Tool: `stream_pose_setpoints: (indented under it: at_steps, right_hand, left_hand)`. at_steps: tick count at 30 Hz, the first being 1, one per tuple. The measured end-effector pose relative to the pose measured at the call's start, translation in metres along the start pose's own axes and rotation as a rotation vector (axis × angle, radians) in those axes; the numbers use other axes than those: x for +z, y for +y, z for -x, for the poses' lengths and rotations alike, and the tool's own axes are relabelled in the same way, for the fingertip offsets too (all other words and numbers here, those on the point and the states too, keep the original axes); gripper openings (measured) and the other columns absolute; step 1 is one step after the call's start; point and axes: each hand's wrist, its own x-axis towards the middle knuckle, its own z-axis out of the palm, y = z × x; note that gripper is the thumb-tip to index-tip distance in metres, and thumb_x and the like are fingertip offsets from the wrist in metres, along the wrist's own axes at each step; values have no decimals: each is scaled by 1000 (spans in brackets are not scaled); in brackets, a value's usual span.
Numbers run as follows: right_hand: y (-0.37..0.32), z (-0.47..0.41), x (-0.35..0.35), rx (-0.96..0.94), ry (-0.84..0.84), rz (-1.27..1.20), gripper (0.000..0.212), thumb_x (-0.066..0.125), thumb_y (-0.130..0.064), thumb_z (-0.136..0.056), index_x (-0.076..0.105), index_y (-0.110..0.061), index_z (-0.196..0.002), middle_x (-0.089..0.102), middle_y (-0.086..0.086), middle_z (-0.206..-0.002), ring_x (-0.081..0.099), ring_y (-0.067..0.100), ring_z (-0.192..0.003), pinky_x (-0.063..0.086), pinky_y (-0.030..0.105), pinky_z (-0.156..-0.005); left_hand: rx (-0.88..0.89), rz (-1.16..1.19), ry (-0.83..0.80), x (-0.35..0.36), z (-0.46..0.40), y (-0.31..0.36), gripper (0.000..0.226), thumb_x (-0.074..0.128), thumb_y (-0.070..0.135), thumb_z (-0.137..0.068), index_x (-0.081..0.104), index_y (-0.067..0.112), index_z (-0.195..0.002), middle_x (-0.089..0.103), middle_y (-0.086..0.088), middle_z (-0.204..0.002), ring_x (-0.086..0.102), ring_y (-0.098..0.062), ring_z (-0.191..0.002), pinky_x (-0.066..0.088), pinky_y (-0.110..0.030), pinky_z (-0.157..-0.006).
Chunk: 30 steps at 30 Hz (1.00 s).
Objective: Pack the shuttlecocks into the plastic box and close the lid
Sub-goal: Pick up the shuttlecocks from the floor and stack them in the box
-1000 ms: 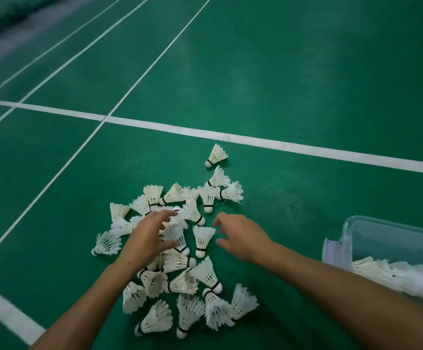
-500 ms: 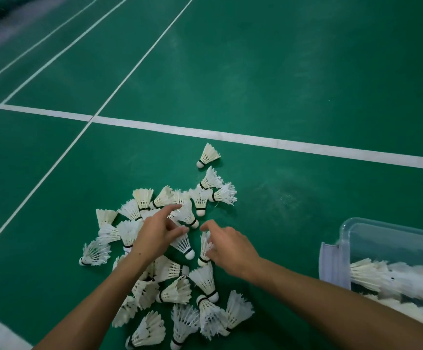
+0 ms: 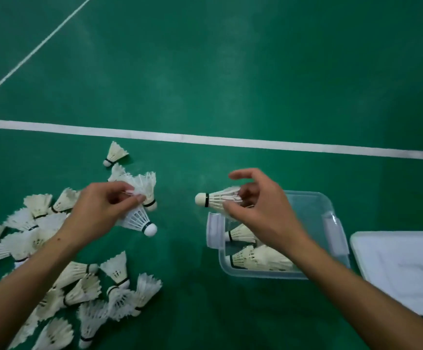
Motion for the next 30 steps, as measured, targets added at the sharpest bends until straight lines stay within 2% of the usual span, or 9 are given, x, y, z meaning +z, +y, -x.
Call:
stream_pose_setpoints:
  at_steps: [3, 7, 10, 14, 16, 18, 23, 27, 30]
  right_hand:
    - [22, 13, -60, 111, 125, 57, 47, 86, -17, -83, 62, -31, -121, 64, -4, -82, 64, 11, -71, 59, 35, -72]
    - [61, 27, -78, 243, 25, 193, 48, 84, -15, -87, 58, -30, -123, 65, 2, -90, 70, 20, -82, 62, 37, -75]
    - [89, 27, -47, 238, -102, 281, 48, 79, -12, -88, 56, -28, -126, 65, -3, -89, 67, 18, -82, 61, 44, -79]
    - [113, 19, -11, 205, -191, 393, 46, 75, -15, -88, 55, -26, -129, 66, -8, -94, 63, 14, -91, 53, 32, -79]
    - [120, 18, -1, 223, -221, 399, 46, 75, -16, -87, 55, -26, -127, 65, -13, -90, 63, 12, -90, 54, 33, -79]
    - [127, 16, 6, 215, -242, 421, 46, 75, -16, -86, 54, -27, -126, 66, -16, -85, 65, 10, -88, 57, 38, -79]
    - [134, 11, 13, 162, -255, 435, 48, 75, -13, -89, 52, -25, -129, 70, -11, -84, 64, 9, -80, 58, 39, -74]
    - [127, 10, 0, 215, -291, 309, 58, 83, -24, -87, 52, -27, -136, 72, -11, -95, 68, 8, -90, 60, 39, -86]
    - [115, 16, -24, 245, -273, 262, 66, 90, -32, -81, 54, -34, -136, 72, -14, -107, 68, 2, -96, 60, 34, -90]
  left_hand:
    - [115, 45, -54, 21, -2, 45, 13, 74, 36, -90, 78, 23, -89, 77, 3, -74, 71, -21, -65, 58, -35, -63]
    - [230, 71, -160, 46, 7, 85, 14, 73, 35, -88, 78, 22, -90, 76, 7, -75, 66, -5, -59, 53, -19, -56]
    - [262, 88, -186, 61, 12, 91, 8, 76, 33, -87, 76, 25, -90, 77, 4, -74, 69, -16, -61, 59, -37, -59]
    - [252, 120, -205, 72, 5, 88, 11, 76, 36, -86, 73, 28, -92, 78, 3, -78, 73, -26, -70, 61, -47, -65]
    - [268, 115, -240, 74, 3, 86, 12, 76, 38, -85, 73, 29, -92, 78, 4, -78, 71, -29, -68, 60, -50, -64]
    - [286, 98, -257, 76, 1, 84, 9, 77, 36, -86, 74, 29, -92, 77, 5, -76, 68, -26, -63, 59, -45, -60]
    - [332, 55, -293, 83, -5, 84, 7, 78, 30, -87, 77, 24, -89, 71, 11, -66, 50, -3, -48, 39, -13, -50]
    - [422, -3, -372, 88, -9, 89, 10, 75, 39, -90, 77, 30, -88, 66, 6, -62, 44, -6, -49, 36, -22, -49]
    - [453, -57, -403, 90, -14, 97, 17, 71, 46, -90, 77, 31, -89, 69, 7, -65, 52, -12, -50, 40, -23, -50]
